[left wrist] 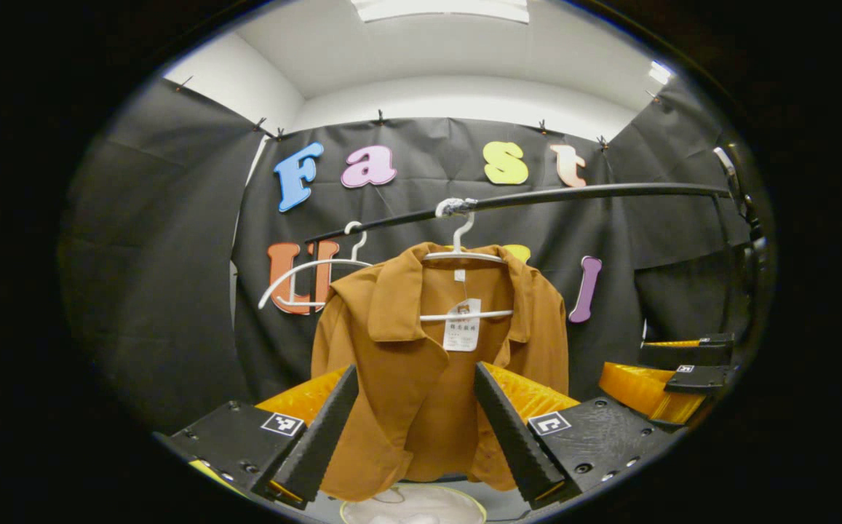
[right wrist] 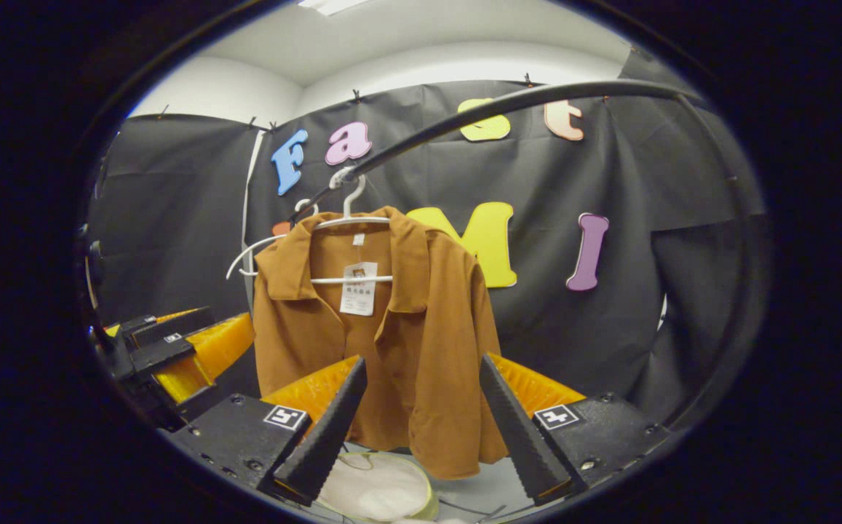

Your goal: Grasp the clothes on the hanger with both hands and then place them into the laundry hamper below.

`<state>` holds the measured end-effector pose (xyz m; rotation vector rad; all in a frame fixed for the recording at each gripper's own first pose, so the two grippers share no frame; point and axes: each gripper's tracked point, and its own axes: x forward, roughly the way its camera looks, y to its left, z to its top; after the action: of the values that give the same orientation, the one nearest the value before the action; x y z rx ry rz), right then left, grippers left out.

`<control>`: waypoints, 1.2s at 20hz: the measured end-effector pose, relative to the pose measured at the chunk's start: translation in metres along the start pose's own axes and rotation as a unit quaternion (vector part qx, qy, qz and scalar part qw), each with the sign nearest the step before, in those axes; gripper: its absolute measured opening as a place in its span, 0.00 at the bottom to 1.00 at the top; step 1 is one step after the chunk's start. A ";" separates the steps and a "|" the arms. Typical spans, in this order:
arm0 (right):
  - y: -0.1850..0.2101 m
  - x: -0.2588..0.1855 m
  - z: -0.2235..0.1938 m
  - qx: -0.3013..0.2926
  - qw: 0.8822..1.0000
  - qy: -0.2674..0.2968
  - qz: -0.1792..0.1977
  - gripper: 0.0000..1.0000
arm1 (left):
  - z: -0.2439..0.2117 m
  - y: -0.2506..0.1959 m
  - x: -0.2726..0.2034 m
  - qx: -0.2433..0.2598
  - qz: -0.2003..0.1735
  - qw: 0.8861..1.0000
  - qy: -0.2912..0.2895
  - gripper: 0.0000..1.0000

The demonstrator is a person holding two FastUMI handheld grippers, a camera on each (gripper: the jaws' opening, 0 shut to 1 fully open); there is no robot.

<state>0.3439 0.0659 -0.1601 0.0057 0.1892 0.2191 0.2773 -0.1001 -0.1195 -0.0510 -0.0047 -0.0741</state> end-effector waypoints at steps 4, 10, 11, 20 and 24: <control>0.002 0.059 0.004 0.005 1.000 0.002 0.025 0.99 | -0.017 -0.003 0.055 -0.001 0.013 1.000 0.004 1.00; 0.002 0.118 0.012 0.002 0.998 0.012 0.054 0.99 | -0.028 0.000 0.118 -0.013 0.029 0.999 0.007 1.00; 0.003 0.124 0.011 0.002 0.998 0.013 0.057 0.99 | -0.030 0.001 0.125 -0.021 0.034 0.999 0.011 1.00; 0.017 0.167 0.005 0.036 0.997 0.030 0.061 0.95 | -0.039 0.022 0.159 -0.035 0.059 0.997 0.028 1.00; 0.027 0.158 0.002 0.054 0.995 0.045 0.077 0.88 | -0.037 0.029 0.153 -0.029 0.068 0.997 0.032 0.91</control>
<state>0.4899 0.1267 -0.1873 0.1189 0.2903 0.3633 0.4317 -0.0840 -0.1569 -0.1069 0.0655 0.0611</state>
